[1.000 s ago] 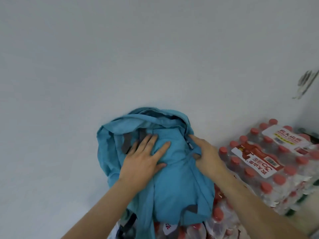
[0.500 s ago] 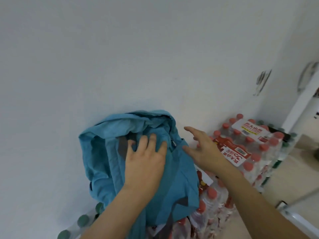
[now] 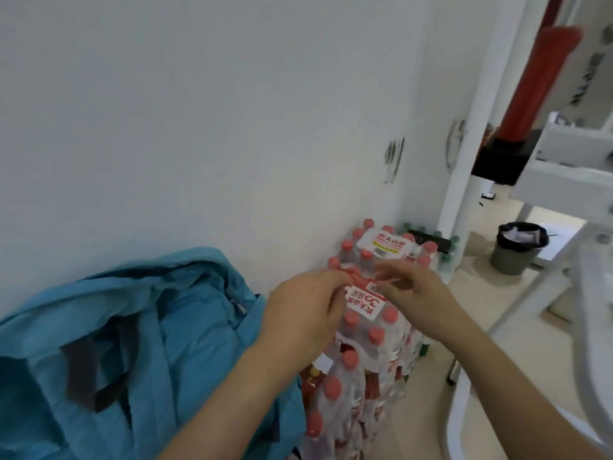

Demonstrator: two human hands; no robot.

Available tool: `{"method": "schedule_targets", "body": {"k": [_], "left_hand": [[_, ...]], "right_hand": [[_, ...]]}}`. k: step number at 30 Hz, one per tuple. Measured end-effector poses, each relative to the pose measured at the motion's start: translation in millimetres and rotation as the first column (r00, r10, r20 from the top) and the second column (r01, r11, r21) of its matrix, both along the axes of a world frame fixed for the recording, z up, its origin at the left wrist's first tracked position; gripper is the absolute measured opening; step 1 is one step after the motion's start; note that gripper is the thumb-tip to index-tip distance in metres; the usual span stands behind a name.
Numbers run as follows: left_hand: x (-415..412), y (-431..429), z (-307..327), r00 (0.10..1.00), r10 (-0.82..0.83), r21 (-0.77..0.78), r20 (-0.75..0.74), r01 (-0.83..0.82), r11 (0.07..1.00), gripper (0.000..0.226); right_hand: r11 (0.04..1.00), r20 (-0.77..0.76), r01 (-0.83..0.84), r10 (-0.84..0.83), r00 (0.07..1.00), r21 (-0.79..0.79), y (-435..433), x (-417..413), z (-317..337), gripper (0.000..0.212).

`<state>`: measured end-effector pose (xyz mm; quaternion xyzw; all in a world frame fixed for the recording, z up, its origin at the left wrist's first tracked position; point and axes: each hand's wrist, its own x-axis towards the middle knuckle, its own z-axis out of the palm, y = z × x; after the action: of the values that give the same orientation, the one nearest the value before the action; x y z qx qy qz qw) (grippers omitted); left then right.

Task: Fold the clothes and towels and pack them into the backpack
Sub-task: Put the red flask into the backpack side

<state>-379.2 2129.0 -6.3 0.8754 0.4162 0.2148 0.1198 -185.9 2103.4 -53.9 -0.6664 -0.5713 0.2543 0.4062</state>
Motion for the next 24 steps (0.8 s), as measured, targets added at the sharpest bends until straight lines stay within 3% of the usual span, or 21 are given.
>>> {"method": "schedule_targets", "body": {"k": [6, 10, 14, 20, 24], "left_hand": [[98.3, 52.1, -13.5, 0.963, -0.01, -0.179, 0.271, 0.06, 0.982, 0.024], [186.6, 97.5, -14.4, 0.949, -0.072, -0.154, 0.308, 0.125, 0.98, 0.032], [292.3, 147.1, -6.8, 0.931, -0.086, -0.229, 0.355, 0.176, 0.957, 0.031], [436.3, 208.9, 21.3, 0.887, -0.075, -0.31, 0.456, 0.237, 0.921, 0.043], [508.1, 238.6, 35.4, 0.884, -0.101, -0.365, 0.457, 0.289, 0.885, 0.063]], "right_hand": [[0.985, -0.126, 0.171, -0.169, 0.978, 0.003, 9.6, 96.6, 1.4, 0.016], [0.964, -0.233, 0.255, -0.233, 0.944, 0.068, 37.1, 178.6, 14.5, 0.024], [0.916, -0.302, 0.385, -0.339, 0.891, 0.108, 79.6, 272.4, 37.0, 0.03], [0.859, -0.342, 0.488, -0.418, 0.841, 0.151, 144.4, 385.5, 83.8, 0.057], [0.87, -0.386, 0.477, -0.4, 0.831, 0.126, 196.6, 440.9, 106.2, 0.093]]}}
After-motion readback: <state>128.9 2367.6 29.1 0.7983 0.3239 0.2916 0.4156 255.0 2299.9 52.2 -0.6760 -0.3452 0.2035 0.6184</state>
